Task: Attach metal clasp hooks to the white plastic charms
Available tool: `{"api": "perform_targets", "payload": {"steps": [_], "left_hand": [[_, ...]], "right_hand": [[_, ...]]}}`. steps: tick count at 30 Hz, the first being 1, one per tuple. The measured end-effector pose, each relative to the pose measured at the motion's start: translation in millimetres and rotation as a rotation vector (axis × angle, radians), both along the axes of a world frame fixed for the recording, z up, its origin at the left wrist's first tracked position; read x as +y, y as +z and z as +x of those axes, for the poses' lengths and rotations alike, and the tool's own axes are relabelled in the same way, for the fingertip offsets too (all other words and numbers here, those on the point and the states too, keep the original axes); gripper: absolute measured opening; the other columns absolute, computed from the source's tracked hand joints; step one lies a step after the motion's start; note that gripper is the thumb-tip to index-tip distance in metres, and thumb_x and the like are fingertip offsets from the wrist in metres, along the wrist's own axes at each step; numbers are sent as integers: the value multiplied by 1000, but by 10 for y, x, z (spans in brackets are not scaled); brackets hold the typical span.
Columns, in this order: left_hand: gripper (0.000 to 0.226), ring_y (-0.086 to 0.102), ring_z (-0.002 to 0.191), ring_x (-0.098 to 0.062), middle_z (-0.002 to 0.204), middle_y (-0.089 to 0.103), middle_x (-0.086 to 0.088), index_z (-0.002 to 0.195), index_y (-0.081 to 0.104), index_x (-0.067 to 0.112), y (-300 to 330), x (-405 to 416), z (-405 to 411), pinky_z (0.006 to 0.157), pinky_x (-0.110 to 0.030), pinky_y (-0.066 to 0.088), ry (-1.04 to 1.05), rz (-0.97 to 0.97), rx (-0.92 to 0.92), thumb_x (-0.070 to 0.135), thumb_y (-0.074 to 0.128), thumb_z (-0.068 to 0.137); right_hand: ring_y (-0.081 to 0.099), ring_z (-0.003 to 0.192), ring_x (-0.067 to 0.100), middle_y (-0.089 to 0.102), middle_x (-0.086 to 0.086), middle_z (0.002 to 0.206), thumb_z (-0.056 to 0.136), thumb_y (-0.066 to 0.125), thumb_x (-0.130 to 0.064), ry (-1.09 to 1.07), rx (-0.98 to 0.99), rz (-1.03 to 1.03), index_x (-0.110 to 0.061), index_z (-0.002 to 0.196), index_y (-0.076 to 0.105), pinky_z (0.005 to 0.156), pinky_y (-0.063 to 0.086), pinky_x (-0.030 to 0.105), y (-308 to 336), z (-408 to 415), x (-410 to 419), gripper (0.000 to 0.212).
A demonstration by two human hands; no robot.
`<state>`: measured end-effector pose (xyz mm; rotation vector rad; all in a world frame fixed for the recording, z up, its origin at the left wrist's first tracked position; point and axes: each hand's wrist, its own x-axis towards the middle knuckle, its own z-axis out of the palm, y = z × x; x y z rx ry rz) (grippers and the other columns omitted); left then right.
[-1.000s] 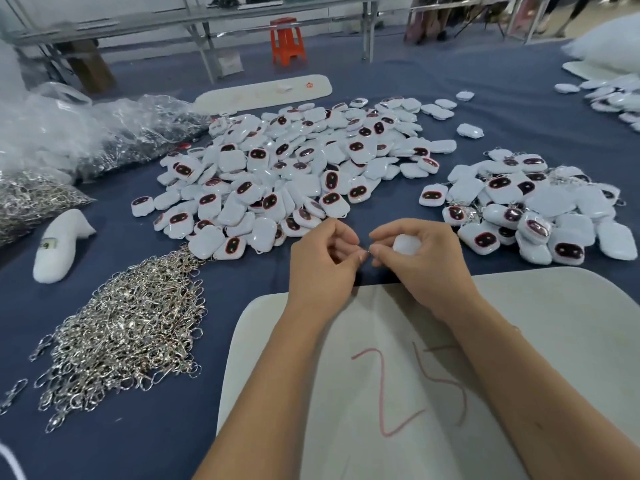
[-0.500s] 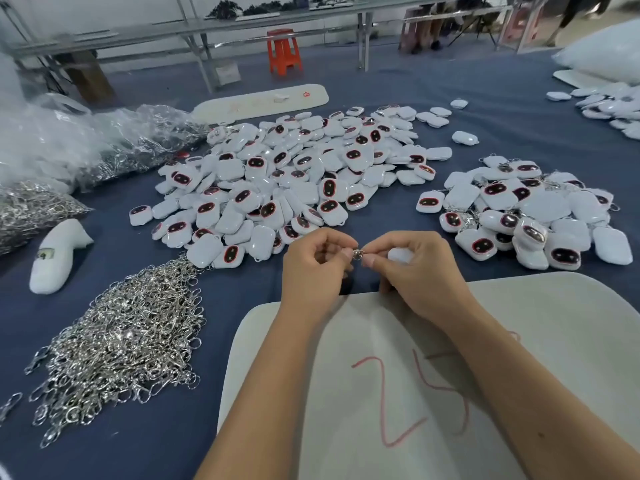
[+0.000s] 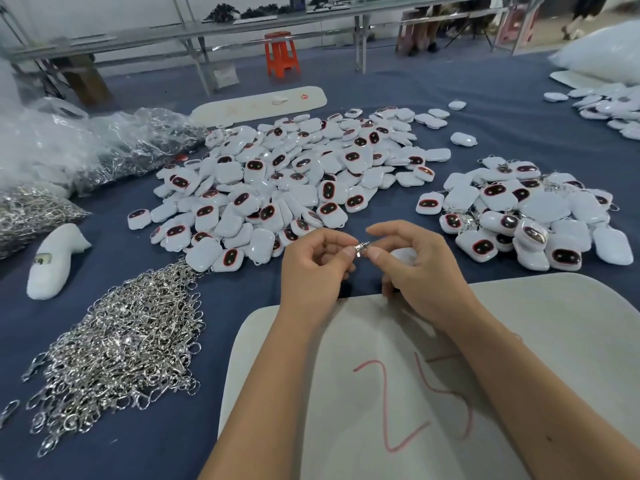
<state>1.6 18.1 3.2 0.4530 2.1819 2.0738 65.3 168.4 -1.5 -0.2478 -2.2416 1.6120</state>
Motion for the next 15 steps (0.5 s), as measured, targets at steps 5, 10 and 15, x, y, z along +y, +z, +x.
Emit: {"api": "perform_targets", "payload": {"steps": [5, 10, 15], "left_hand": [[18, 65, 74, -23, 82, 74, -12, 85, 74, 12, -12, 2, 11, 67, -37, 55, -2, 7, 1, -4, 67, 89], [21, 64, 68, -10, 75, 73, 0, 83, 74, 13, -6, -13, 4, 62, -21, 51, -44, -14, 34, -6, 67, 89], [23, 66, 69, -8, 74, 74, 2, 83, 73, 14, 4, 15, 31, 69, -25, 54, -54, -66, 126, -8, 68, 87]], "right_hand": [[66, 50, 18, 79, -13, 94, 92, 80, -25, 88, 16, 97, -36, 103, 75, 59, 56, 25, -7, 11, -37, 16], [64, 46, 16, 75, -7, 72, 91, 82, -25, 26, 44, 59, -30, 85, 76, 52, 48, 19, -47, 8, -27, 10], [63, 44, 18, 76, -3, 76, 96, 73, -18, -10, 45, 16, -25, 88, 78, 50, 48, 23, -54, -3, -14, 11]]}}
